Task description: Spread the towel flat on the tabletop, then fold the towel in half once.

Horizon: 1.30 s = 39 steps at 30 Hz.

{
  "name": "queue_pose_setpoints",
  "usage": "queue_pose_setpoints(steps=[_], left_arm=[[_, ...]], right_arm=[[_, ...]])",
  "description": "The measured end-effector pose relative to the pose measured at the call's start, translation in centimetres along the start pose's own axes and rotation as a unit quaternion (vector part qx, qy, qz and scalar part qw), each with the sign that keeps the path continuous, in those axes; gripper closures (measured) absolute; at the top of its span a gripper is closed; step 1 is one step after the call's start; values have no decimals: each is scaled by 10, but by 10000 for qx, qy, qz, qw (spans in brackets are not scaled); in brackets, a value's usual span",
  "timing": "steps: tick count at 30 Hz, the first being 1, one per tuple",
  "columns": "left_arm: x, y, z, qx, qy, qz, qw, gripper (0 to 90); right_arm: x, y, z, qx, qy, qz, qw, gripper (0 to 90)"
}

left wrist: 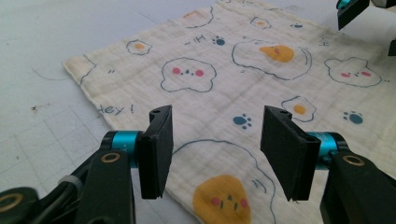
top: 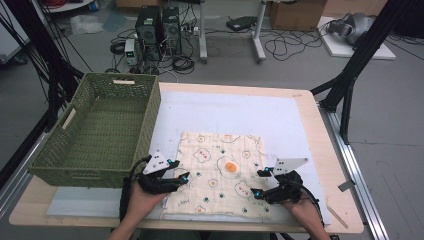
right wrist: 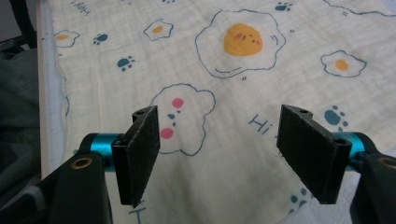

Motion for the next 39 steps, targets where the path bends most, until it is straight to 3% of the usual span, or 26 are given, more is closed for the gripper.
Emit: queue_pose_setpoints(steps=[17, 24, 39], left_arm=[[-1, 1, 3, 28, -12, 42, 10000, 443], [-1, 0, 4, 63, -1, 45, 10000, 443], [0, 5, 14, 209, -82, 171, 9996, 455]], right_arm=[[1, -1, -3, -67, 51, -22, 10000, 294], [4, -2, -7, -92, 105, -152, 9998, 295], [15, 0, -31, -250, 271, -145, 9992, 335]])
Point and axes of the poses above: each handheld gripper's, and its own axes: y roughly forward along the jaws, x roughly out of its top, z roughly to its left, the point moved 7 cm from there along y, roughly forward along the jaws, and after that the axes turned 12 degrees about y, right-handed, at the moved point
